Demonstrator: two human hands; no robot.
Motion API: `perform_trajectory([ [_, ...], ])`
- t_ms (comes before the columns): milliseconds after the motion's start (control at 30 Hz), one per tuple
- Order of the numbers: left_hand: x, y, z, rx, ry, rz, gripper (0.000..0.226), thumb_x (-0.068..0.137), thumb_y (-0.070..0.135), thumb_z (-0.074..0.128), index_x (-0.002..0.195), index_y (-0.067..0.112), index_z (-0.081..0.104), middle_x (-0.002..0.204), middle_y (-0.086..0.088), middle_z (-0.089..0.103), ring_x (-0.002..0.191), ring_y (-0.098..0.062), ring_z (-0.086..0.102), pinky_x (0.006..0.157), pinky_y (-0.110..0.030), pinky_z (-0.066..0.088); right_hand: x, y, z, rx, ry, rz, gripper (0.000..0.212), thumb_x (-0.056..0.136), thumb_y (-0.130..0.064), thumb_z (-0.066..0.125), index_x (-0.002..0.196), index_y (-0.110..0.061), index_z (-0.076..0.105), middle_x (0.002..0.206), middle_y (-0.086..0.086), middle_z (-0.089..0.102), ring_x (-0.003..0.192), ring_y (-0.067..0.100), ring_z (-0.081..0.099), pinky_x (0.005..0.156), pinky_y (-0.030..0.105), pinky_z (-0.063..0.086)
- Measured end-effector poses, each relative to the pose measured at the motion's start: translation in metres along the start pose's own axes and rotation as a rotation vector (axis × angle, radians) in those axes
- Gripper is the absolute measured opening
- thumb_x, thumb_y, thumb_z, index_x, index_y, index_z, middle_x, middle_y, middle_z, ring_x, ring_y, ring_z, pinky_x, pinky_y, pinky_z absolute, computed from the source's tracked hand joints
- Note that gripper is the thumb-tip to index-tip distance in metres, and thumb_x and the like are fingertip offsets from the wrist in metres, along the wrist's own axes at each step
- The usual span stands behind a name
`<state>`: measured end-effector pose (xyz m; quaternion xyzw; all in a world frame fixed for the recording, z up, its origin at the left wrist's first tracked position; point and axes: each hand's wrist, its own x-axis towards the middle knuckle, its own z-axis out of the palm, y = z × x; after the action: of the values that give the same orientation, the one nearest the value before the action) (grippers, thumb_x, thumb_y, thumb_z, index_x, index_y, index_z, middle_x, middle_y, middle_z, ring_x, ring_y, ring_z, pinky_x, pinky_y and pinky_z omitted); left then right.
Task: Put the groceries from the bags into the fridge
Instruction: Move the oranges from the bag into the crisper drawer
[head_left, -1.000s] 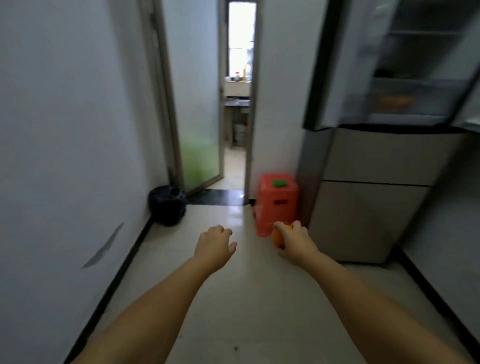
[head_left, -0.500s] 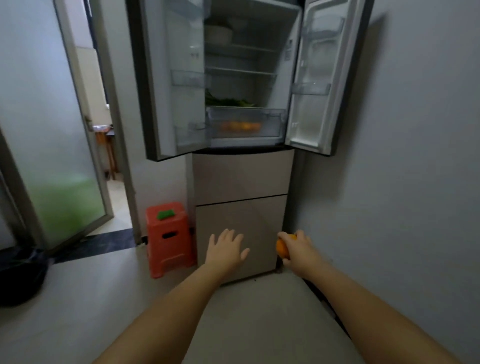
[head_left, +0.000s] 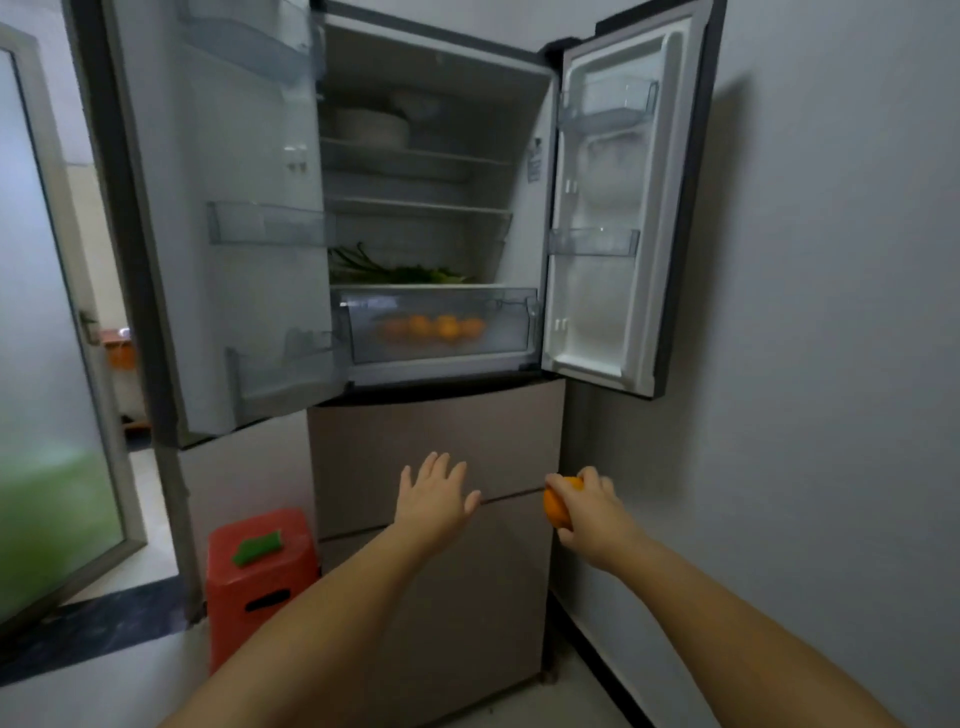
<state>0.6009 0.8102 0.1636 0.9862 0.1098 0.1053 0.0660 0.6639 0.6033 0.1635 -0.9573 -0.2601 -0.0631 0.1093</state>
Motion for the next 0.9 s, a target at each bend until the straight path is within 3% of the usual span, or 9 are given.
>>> perform_trajectory([
  [433,0.268,-0.044,-0.054,0.111,0.239,-0.014,0.055,0.099,0.043,0.033,0.148,0.021,0.022,0.159,-0.004,0.014,0.148,-0.02,0.005,0.12,-0.047,0.007,0.282,0.017,-0.041,0.125,0.197,-0.126,0.064,0.086,-0.03,0.064,0.139,-0.034,0.029,0.135,0.011,0.029,0.124,0.035,0.038,0.093,0.044,0.048],
  [700,0.398,-0.106,-0.087,0.08,0.419,-0.253,0.057,0.098,0.042,0.035,0.149,0.02,0.022,0.159,-0.006,0.014,0.148,-0.022,0.008,0.12,-0.048,0.009,0.465,-0.016,-0.074,0.203,0.31,-0.437,0.065,0.084,-0.028,0.065,0.141,-0.03,0.034,0.134,0.013,0.032,0.125,0.035,0.037,0.099,0.042,0.041],
  [833,0.448,-0.135,-0.097,0.171,0.496,-0.341,0.049,0.099,0.044,0.032,0.142,0.02,0.035,0.15,-0.006,0.034,0.142,-0.022,0.025,0.118,-0.048,0.013,0.544,-0.046,-0.102,0.278,0.392,-0.566,0.064,0.084,-0.028,0.067,0.139,-0.03,0.036,0.134,0.013,0.033,0.124,0.036,0.038,0.099,0.046,0.043],
  [900,0.461,-0.15,-0.094,0.29,0.519,-0.337,0.045,0.098,0.046,0.029,0.128,0.019,0.051,0.131,-0.006,0.055,0.128,-0.025,0.044,0.112,-0.046,0.023,0.575,-0.063,-0.108,0.287,0.392,-0.616,0.062,0.084,-0.029,0.067,0.138,-0.031,0.036,0.134,0.014,0.033,0.124,0.037,0.038,0.099,0.046,0.042],
])
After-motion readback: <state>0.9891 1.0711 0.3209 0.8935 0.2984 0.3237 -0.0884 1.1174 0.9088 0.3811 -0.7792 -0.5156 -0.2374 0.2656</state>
